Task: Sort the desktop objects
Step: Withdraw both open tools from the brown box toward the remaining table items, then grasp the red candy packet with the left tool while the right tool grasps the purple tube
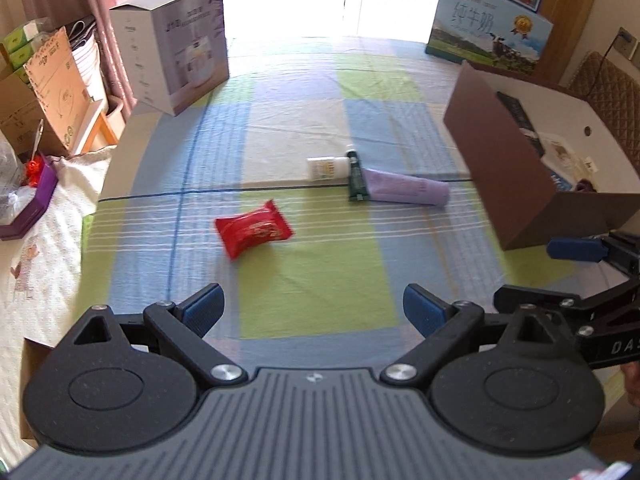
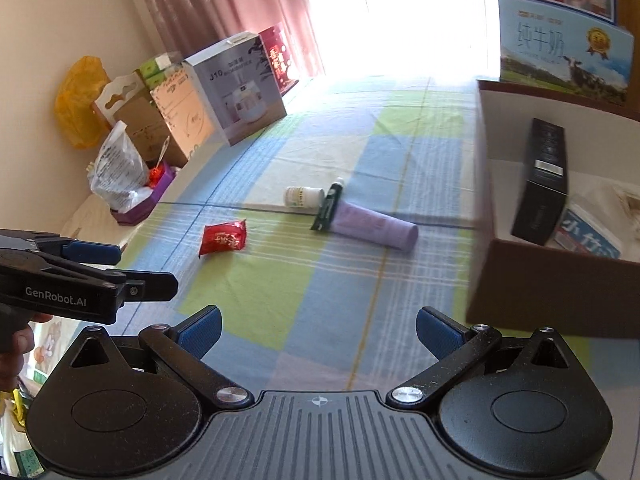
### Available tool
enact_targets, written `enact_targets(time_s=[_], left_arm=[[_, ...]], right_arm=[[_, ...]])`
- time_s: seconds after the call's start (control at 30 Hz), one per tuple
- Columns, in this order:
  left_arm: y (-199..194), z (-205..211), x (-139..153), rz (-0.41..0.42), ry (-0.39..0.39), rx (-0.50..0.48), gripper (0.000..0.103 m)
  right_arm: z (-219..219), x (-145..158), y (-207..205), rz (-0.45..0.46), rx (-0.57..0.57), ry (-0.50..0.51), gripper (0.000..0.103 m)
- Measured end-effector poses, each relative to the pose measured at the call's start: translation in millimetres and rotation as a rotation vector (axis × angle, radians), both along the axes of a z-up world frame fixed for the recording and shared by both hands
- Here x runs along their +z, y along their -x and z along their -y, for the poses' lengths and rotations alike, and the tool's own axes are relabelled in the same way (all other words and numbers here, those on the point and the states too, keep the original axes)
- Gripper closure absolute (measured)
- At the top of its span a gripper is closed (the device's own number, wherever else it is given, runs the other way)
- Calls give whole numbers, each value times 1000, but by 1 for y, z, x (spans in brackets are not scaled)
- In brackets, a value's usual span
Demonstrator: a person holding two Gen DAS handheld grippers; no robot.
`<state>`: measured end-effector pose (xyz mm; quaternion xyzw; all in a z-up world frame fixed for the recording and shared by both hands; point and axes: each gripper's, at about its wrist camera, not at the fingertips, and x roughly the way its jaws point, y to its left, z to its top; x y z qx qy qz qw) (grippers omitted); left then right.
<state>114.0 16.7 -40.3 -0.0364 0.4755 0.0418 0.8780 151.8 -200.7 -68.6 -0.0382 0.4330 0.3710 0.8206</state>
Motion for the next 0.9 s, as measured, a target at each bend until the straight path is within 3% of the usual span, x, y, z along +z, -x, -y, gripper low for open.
enact_targets(time_s=[0.33,0.53,0.83,0.9], left_arm=[[-20,-37,-26,-9,-86,-70,9],[-53,-51,-43,-8,-118,-128,9],[-96,-50,-67,-44,-144,-236,10],[-100,-52,-70,-50,-139,-242,10]], right_arm=[[-41,-17,-23,47,71,67,3],[-64,-30,-58,97,133,173,4],[-104,-70,-108,78,217,397,28],[-111,-78,-114,101,235,434,29]])
